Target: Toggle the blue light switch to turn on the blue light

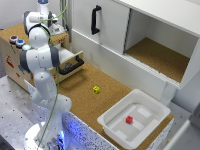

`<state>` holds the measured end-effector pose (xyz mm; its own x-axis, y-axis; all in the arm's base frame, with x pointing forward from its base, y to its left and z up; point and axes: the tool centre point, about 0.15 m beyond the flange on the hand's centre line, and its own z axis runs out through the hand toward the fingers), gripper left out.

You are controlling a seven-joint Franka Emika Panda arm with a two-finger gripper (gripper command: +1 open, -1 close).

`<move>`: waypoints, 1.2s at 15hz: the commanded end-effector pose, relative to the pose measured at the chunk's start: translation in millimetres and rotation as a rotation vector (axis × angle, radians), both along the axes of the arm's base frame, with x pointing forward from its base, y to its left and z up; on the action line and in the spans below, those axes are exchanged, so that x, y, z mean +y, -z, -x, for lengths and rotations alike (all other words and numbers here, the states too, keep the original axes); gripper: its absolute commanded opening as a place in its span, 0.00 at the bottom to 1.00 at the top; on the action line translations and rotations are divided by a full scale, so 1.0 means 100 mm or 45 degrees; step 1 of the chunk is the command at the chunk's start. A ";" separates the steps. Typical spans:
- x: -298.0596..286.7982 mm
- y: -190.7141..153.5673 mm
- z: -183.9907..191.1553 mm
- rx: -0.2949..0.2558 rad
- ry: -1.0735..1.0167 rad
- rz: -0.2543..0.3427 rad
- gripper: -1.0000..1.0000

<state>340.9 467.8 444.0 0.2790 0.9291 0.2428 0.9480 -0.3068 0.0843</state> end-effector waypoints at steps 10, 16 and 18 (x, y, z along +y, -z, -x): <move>0.11 -0.23 -0.01 0.029 0.069 0.117 1.00; 0.00 -0.22 0.06 0.004 0.013 -0.005 1.00; 0.09 -0.25 0.19 0.010 -0.177 0.160 1.00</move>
